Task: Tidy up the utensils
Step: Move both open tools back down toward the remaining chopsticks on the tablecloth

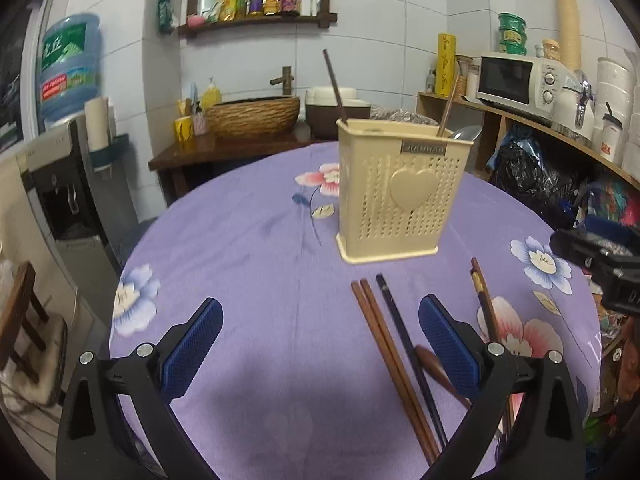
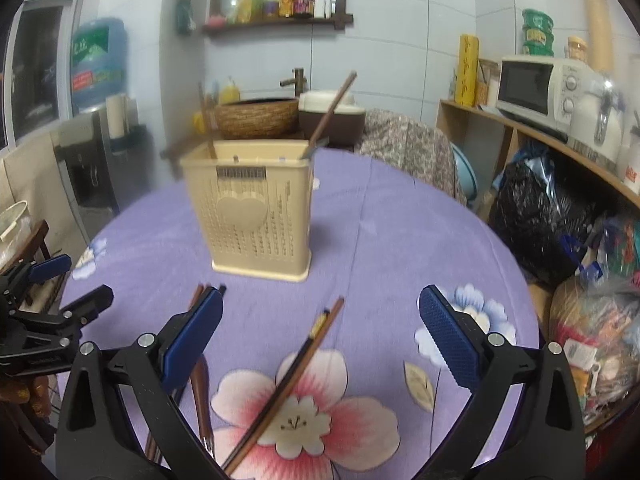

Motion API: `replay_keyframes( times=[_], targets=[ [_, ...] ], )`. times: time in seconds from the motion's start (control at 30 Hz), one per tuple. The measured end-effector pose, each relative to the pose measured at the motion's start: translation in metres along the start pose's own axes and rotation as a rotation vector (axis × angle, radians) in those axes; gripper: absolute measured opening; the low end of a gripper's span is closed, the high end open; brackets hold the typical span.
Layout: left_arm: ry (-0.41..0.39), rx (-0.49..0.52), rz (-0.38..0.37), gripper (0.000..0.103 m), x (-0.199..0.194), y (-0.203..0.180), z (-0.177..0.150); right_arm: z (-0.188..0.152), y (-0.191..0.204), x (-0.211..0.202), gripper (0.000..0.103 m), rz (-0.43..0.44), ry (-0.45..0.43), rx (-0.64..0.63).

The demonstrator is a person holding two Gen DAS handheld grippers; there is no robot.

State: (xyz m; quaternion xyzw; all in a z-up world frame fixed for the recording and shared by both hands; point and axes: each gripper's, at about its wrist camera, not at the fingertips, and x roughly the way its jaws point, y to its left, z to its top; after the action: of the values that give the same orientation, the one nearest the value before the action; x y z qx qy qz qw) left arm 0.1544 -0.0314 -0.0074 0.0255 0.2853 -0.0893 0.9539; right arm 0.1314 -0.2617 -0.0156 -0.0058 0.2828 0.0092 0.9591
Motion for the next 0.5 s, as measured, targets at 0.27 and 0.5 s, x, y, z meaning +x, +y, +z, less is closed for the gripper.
replay_keyframes(
  times=[0.27, 0.5],
  targets=[
    [0.087, 0.007, 0.034, 0.098, 0.002, 0.007, -0.029, -0.048, -0.003, 0.014, 0.097, -0.038, 0.123, 0.017],
    [0.15, -0.009, -0.001, 0.095, 0.001, 0.008, -0.051, -0.07, -0.02, 0.018, 0.097, -0.079, 0.186, 0.07]
  ],
)
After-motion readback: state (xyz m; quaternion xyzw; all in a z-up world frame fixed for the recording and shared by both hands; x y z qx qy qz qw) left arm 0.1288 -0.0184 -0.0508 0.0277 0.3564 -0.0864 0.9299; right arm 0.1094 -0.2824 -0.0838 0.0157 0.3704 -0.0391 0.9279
